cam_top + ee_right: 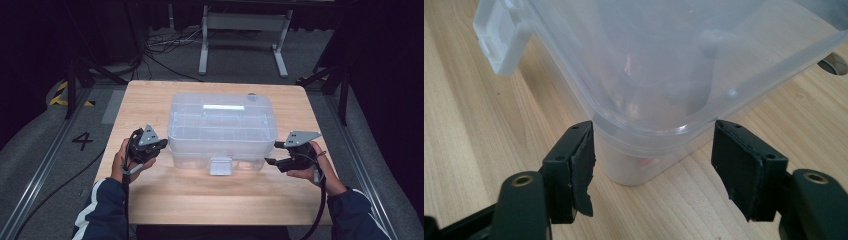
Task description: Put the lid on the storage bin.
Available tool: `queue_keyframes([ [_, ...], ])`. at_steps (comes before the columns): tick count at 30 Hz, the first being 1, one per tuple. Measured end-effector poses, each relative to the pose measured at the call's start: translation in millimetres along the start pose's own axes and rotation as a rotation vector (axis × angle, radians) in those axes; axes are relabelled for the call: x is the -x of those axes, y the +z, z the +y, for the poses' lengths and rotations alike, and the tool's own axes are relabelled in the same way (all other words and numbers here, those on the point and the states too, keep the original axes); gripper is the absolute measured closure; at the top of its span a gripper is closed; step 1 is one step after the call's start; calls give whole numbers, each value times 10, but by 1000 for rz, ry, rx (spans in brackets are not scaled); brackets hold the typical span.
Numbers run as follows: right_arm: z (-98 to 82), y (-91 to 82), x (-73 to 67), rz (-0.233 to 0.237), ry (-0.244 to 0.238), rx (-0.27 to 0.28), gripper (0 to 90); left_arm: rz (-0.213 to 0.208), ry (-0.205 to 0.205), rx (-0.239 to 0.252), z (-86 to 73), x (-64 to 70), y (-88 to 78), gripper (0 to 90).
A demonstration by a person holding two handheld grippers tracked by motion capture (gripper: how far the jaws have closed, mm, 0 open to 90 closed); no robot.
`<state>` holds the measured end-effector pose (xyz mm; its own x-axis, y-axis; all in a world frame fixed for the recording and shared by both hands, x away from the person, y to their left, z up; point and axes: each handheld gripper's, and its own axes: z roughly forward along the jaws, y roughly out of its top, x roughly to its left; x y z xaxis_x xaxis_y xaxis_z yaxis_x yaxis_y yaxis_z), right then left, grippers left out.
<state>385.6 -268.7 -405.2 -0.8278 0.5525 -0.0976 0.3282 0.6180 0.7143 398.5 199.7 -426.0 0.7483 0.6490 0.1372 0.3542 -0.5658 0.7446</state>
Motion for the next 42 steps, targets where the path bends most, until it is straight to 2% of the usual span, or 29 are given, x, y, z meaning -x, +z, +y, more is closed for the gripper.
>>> queue_keyframes([
  [6, 1, 4, -10, -6, -7, -4, 342, -1, -1, -1, -3, -4, -2, 868],
  [15, 12, -8, -54, -22, -71, -29, 315, 7, -5, 0, -11, -4, -51, 767],
  [26, 43, -53, -97, -37, -98, -23, 303, -7, 22, -11, -70, 69, -129, 697],
  [28, 47, -64, -103, -38, -105, -23, 303, -14, 39, -16, -93, 86, -142, 671],
  [31, 48, -81, -97, -44, -111, -24, 304, -20, 43, -27, -144, 85, -147, 648],
  [36, 28, -119, -91, -52, -111, -22, 305, -25, 38, -30, -217, 90, -185, 613],
  [42, -43, -170, -59, -68, -99, -21, 308, -13, 22, -64, -371, 84, -244, 551],
])
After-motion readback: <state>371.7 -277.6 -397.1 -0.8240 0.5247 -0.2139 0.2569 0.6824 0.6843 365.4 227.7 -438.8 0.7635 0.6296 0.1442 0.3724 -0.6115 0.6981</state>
